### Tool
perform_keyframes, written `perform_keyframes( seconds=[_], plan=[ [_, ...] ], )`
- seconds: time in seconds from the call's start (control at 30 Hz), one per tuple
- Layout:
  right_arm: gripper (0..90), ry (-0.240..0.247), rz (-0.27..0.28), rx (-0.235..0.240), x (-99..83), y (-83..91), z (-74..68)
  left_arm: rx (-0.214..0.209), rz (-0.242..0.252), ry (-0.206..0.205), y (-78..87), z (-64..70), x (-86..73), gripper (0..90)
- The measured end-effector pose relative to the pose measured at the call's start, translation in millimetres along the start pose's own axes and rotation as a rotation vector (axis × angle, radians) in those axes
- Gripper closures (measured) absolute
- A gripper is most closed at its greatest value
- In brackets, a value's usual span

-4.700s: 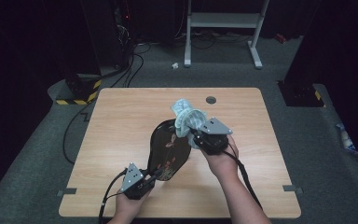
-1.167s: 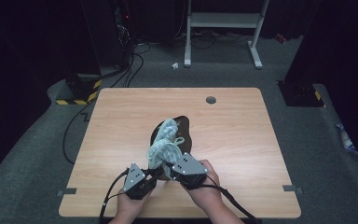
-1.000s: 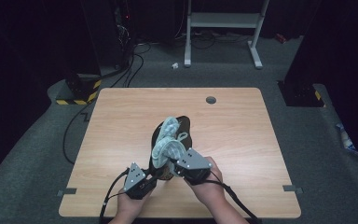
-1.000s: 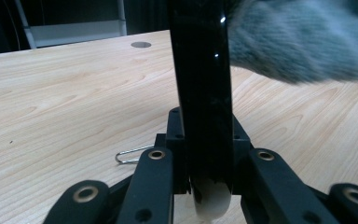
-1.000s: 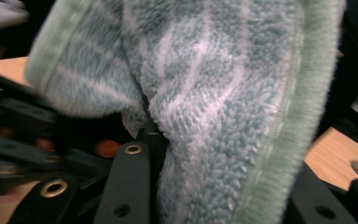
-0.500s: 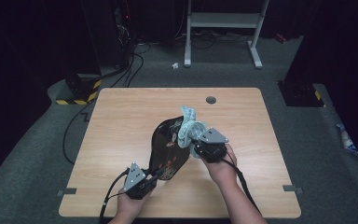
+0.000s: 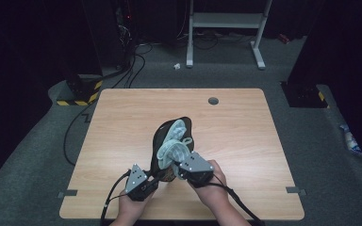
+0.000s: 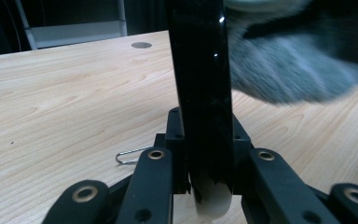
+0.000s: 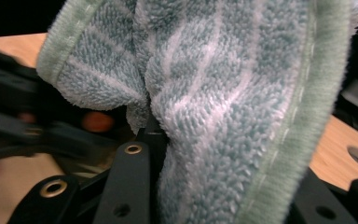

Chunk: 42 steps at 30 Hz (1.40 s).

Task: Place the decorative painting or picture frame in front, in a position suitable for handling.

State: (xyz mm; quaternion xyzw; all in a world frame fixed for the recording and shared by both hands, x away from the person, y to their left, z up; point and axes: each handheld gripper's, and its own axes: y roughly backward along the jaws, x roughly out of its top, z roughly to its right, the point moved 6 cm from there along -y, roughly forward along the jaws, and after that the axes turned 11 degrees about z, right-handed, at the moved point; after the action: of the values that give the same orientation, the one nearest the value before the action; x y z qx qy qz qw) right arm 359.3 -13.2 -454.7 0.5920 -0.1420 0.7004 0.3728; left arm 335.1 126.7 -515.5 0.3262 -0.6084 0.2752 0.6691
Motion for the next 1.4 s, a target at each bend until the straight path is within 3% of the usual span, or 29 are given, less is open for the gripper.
perform_keyframes(
  seconds=[0.13,0.27,0.4,0.67,0.73,1.07,1.2,1.33,1.4],
  plan=[
    [66.0,0.027,0.007,0.021,4.4,2.9,-12.0,-0.002,0.003,0.003,-0.5,0.1,0.1,77.7],
    [66.0,0.025,0.0,0.011,3.4,2.1,-5.7,-0.002,0.001,0.002,-0.8,-0.1,0.4,77.8],
    [66.0,-0.004,-0.02,-0.03,-3.7,-2.3,14.6,-0.002,0.0,0.001,-0.7,-0.2,0.3,77.8],
    [65.9,-0.094,-0.12,-0.169,-37.6,-14.2,75.0,-0.004,0.002,0.0,-0.7,-0.1,0.2,77.7],
    [65.9,-0.11,-0.132,-0.176,-42.0,-15.4,79.7,-0.004,0.003,0.001,-0.7,0.0,0.1,77.7],
    [65.8,-0.109,-0.128,-0.176,-41.6,-12.8,76.7,-0.014,0.01,0.005,-0.5,1.2,-1.3,76.1],
    [65.7,-0.11,-0.134,-0.18,-43.3,-12.4,78.7,-0.024,-0.009,0.003,-0.2,3.4,-7.9,68.9],
    [65.7,-0.111,-0.136,-0.182,-43.6,-11.6,79.3,-0.023,-0.009,-0.013,2.6,3.8,-12.2,73.0],
    [65.6,-0.113,-0.136,-0.182,-43.6,-11.3,79.4,-0.022,-0.005,-0.001,3.3,3.8,-13.5,74.2]
  ],
)
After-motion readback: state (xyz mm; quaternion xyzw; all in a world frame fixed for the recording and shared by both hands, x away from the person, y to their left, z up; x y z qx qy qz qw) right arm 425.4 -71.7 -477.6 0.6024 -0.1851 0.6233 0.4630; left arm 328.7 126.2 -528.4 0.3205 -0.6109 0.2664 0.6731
